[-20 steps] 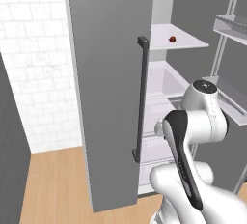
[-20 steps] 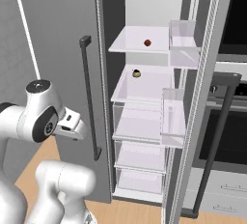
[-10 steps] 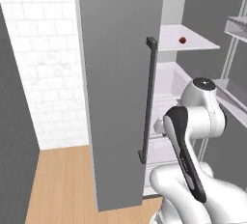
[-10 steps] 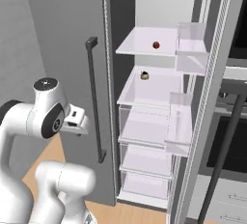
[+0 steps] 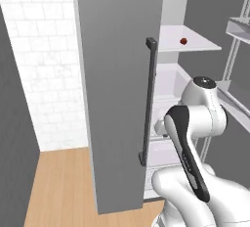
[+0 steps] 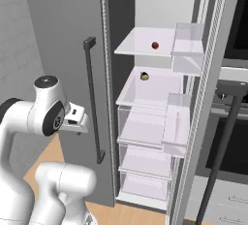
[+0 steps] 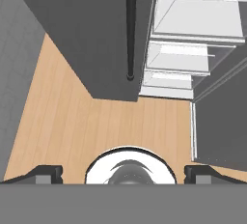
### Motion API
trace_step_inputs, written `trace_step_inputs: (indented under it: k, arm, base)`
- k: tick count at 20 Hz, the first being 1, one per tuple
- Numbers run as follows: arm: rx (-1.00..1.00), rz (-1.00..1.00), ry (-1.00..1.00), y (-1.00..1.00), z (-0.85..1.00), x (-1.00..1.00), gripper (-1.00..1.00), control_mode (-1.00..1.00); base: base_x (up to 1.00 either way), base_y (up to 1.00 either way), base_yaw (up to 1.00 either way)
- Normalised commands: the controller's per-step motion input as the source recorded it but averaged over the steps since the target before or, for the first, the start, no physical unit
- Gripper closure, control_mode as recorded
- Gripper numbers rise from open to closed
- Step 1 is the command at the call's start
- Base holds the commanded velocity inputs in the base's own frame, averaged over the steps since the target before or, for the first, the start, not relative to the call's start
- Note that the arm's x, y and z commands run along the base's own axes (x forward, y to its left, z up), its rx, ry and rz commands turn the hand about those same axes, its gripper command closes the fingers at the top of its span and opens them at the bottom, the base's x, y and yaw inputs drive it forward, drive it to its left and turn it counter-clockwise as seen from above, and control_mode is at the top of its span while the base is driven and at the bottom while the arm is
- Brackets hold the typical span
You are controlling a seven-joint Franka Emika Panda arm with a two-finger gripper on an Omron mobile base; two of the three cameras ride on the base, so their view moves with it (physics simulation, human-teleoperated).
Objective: Take the strawberry from the fridge and place it on top of the pancake, located on the dining counter.
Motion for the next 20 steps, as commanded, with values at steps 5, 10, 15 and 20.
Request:
trace_step_inputs:
  k: [5,10,15,20]
  arm:
    - [0.00,0.00,0.00,0.00,0.00,0.00,-1.00,1.00]
    - [0.00,0.00,0.00,0.00,0.00,0.00,-1.00,1.00]
    - [0.00,0.00,0.00,0.00,0.00,0.00,-1.00,1.00]
    - [0.00,0.00,0.00,0.00,0.00,0.00,-1.00,1.00]
  base:
    - [0.07,-0.50,-0.37]
    - [0.10,-0.19,-0.25]
    - [0.42,0.00,-0.06]
    - [0.53,-0.13,0.00]
